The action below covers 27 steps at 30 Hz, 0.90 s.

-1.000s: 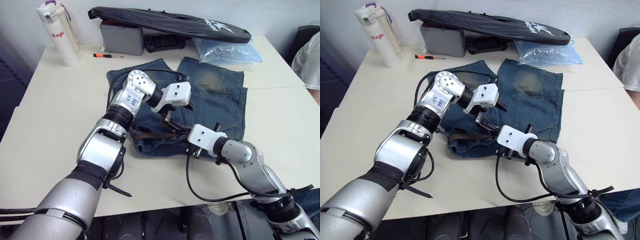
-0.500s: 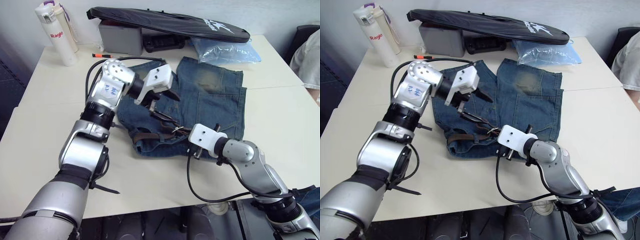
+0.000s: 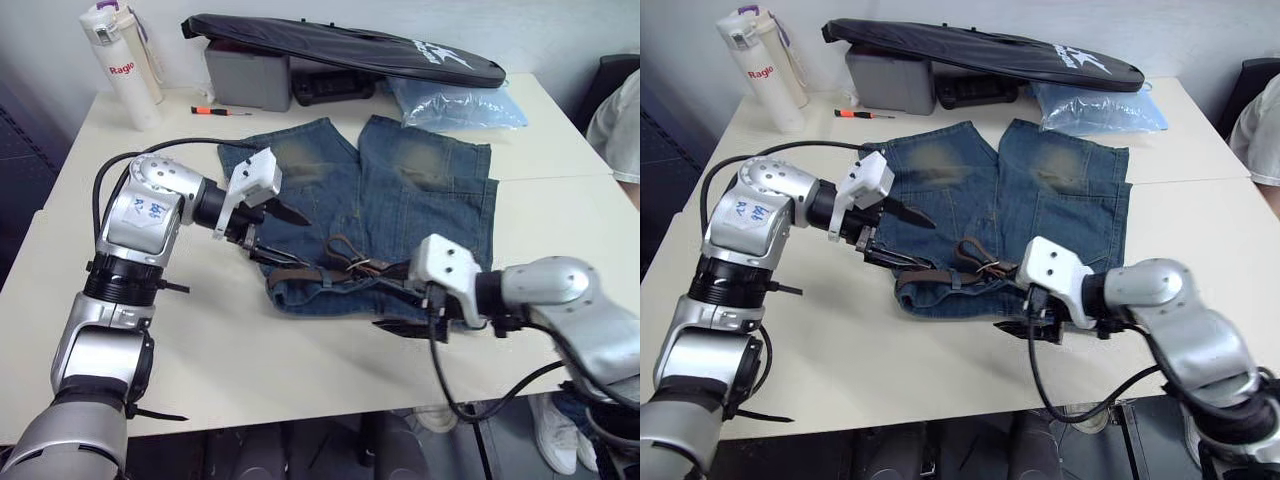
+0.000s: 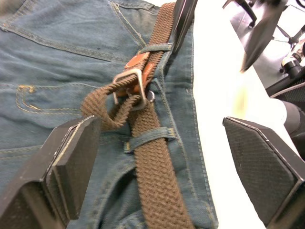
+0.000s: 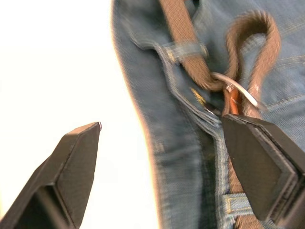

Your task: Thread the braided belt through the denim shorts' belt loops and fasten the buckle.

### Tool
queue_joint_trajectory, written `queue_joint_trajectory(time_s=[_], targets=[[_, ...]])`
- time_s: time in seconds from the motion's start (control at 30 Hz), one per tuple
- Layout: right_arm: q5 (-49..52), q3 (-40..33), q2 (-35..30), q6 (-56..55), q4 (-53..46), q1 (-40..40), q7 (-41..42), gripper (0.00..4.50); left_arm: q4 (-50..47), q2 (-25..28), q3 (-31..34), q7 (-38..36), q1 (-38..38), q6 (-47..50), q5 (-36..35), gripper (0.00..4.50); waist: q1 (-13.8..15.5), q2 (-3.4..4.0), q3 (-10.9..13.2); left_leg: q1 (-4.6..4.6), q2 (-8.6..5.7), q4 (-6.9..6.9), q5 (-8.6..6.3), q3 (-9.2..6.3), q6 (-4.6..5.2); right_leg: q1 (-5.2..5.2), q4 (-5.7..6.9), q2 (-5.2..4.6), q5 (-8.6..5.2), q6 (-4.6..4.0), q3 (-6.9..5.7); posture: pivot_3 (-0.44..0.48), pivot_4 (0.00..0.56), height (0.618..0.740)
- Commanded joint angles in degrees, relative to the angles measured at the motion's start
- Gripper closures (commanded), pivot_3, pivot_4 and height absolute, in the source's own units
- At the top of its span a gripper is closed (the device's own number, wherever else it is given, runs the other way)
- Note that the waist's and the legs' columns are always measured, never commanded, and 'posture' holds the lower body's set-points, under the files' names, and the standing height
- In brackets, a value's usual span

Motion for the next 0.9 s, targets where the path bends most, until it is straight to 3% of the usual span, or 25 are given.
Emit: queue_joint_trajectory(time_s=[0.03,0.23,0.27,0.5,0.7,0.8,0.9], targets=[[6.8,-4.5,-0.5,4.2,-1.5,-3.3,-1.2,0.0,-1.9,-0.4,-1.8,1.7,1.2,-1.4,-0.5,1.33,-0.1,0.0,0.0,0.0,0.01,0.06,-0.01,-0.02,0.0,0.0,0.07,0.0,-0.01,-0.02,0.0,0.0,0.15,0.74],[7.8,-6.1,-2.7,3.8,-1.0,-4.1,-7.1,0.0,3.9,-3.6,-7.6,4.0,2.0,-9.0,3.1,4.18,0.4,0.0,0.0,-0.01,0.0,0.2,-0.03,-0.01,0.0,-0.01,0.18,-0.02,-0.02,-0.04,0.05,0.0,0.15,0.74],[8.0,-6.2,-3.1,3.6,-0.9,-4.0,-7.7,0.0,4.8,-4.2,-8.0,4.1,1.8,-9.2,3.1,4.41,0.5,0.0,0.0,-0.01,0.0,0.22,-0.04,0.0,0.0,-0.01,0.19,-0.02,-0.02,-0.04,0.06,0.0,0.15,0.74],[10.3,-8.3,-5.0,2.4,-1.6,-2.4,-10.7,0.0,12.8,-7.1,-9.7,6.7,-0.2,-13.9,5.5,4.41,1.0,-0.01,0.0,-0.02,0.0,0.27,-0.04,0.01,0.02,-0.02,0.21,-0.02,-0.02,-0.04,0.06,0.0,0.15,0.74],[9.6,-8.8,-8.3,1.2,-1.0,-1.0,-13.4,0.0,10.5,-6.0,-13.9,3.5,4.7,-16.0,7.3,4.41,1.0,-0.01,0.0,-0.02,0.0,0.27,-0.06,0.02,0.03,-0.02,0.2,-0.02,-0.02,-0.04,0.07,0.0,0.15,0.74],[5.4,-5.7,-11.6,-4.0,1.2,0.0,-13.9,0.0,7.6,-5.5,-14.5,2.3,7.0,-14.3,6.7,4.41,1.0,-0.01,0.0,-0.01,0.01,0.27,-0.07,0.02,0.04,-0.02,0.21,-0.02,-0.02,-0.05,0.08,0.0,0.15,0.74],[1.9,-0.9,-9.8,-8.4,6.5,-0.5,-15.7,0.0,5.0,-4.9,-14.4,3.3,9.1,-13.4,7.1,4.41,1.0,-0.04,0.0,0.0,0.01,0.31,-0.08,0.03,0.05,0.0,0.22,-0.03,-0.02,-0.05,0.1,0.0,0.15,0.74]])
